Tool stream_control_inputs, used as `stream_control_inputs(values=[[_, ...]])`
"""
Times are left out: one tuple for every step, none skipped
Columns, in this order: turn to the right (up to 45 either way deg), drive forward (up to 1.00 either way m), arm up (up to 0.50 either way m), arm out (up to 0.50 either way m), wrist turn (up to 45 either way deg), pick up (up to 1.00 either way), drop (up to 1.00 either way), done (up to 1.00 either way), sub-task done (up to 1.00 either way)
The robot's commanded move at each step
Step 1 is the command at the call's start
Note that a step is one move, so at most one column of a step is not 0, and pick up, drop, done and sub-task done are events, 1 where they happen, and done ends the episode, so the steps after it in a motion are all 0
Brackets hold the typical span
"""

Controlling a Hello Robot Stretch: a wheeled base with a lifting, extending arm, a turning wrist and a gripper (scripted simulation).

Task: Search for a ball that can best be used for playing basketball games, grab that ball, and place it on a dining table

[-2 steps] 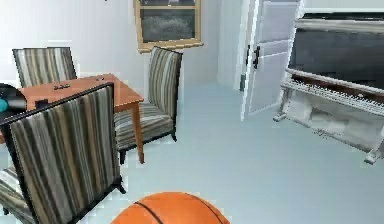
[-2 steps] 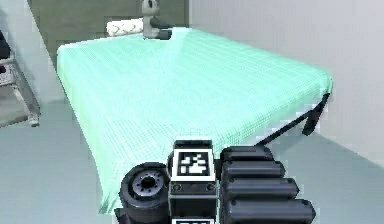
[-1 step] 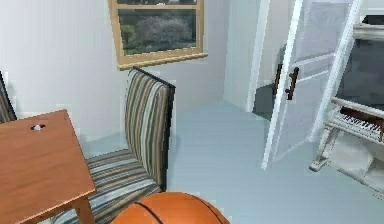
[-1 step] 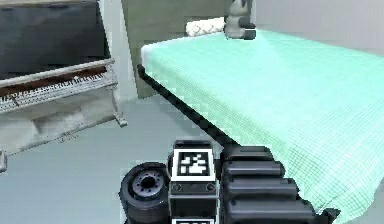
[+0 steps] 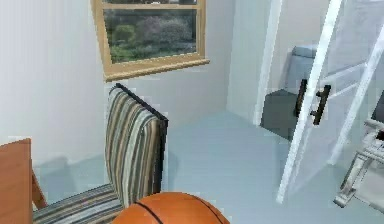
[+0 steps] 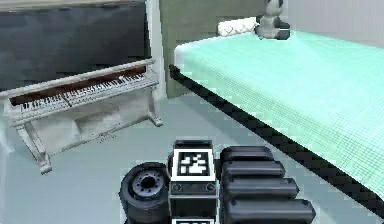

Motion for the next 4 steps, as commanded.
stream_control_inputs(values=[[45.0,0.00,0.00,0.00,0.0,0.00,0.00,0.00,0.00],[45.0,0.00,0.00,0.00,0.0,0.00,0.00,0.00,0.00],[45.0,0.00,0.00,0.00,0.0,0.00,0.00,0.00,0.00],[27.0,0.00,0.00,0.00,0.0,0.00,0.00,0.00,0.00]])
